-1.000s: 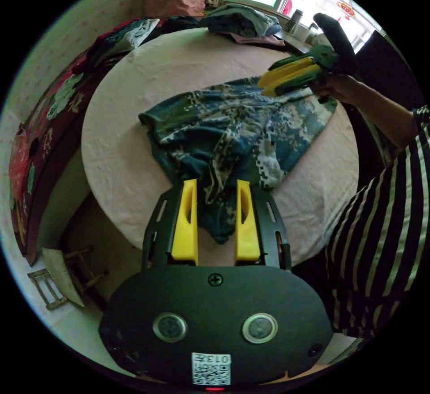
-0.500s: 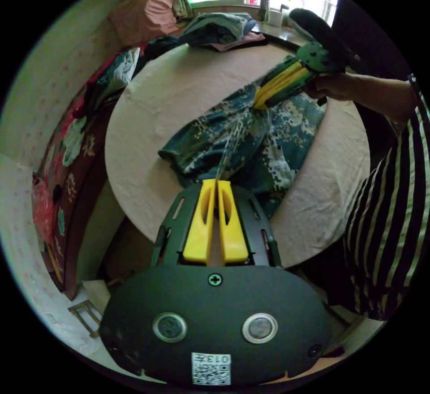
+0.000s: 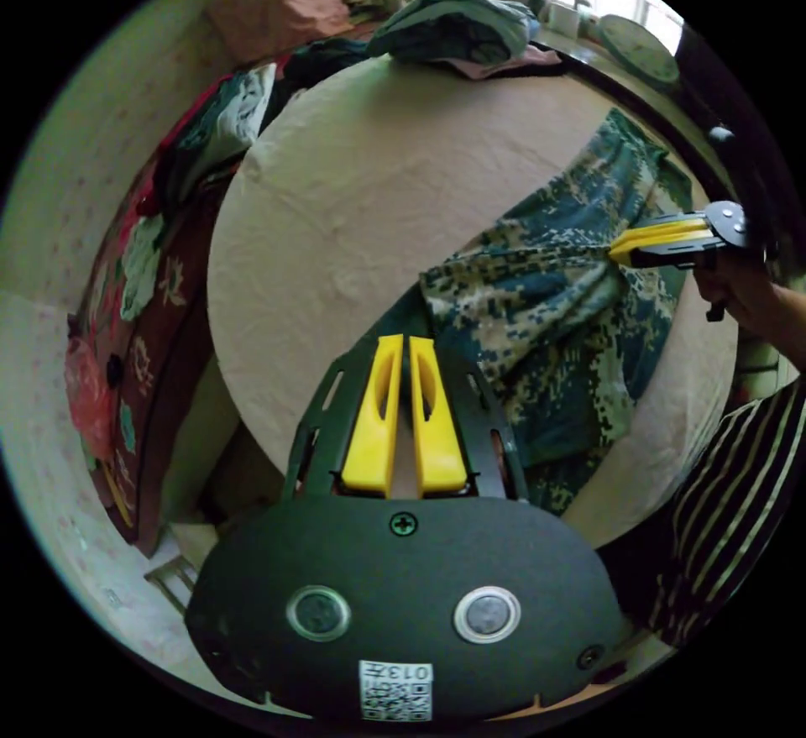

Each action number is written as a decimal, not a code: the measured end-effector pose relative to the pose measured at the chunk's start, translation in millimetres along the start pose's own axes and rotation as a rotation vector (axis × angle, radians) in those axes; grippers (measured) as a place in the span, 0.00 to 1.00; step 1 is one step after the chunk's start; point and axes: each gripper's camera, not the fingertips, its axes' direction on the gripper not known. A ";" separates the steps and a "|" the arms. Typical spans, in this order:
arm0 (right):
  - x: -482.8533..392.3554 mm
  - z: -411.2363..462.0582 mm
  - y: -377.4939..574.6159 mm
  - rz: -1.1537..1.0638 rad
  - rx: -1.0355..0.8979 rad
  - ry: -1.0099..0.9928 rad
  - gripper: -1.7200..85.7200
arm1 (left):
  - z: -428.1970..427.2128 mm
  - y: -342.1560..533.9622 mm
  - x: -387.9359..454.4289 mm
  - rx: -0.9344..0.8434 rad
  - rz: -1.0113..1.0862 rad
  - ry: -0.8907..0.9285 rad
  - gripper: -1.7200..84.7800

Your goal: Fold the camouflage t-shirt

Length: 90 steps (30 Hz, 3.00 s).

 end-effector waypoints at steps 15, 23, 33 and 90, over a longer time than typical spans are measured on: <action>-121.4 31.5 -9.5 -0.551 -0.087 0.168 0.02 | 31.7 31.9 34.2 -0.052 0.131 0.067 0.02; -161.6 1.9 -30.2 -0.643 -0.004 0.151 0.02 | 8.1 54.8 31.3 0.083 -0.029 0.052 0.02; -199.2 51.8 -49.3 -0.752 -0.070 0.194 0.02 | 42.8 50.6 38.4 -0.006 -0.050 0.074 0.02; 149.3 -123.8 -149.0 -0.940 0.122 0.080 0.03 | -23.2 -83.4 275.8 0.341 -0.179 0.510 0.03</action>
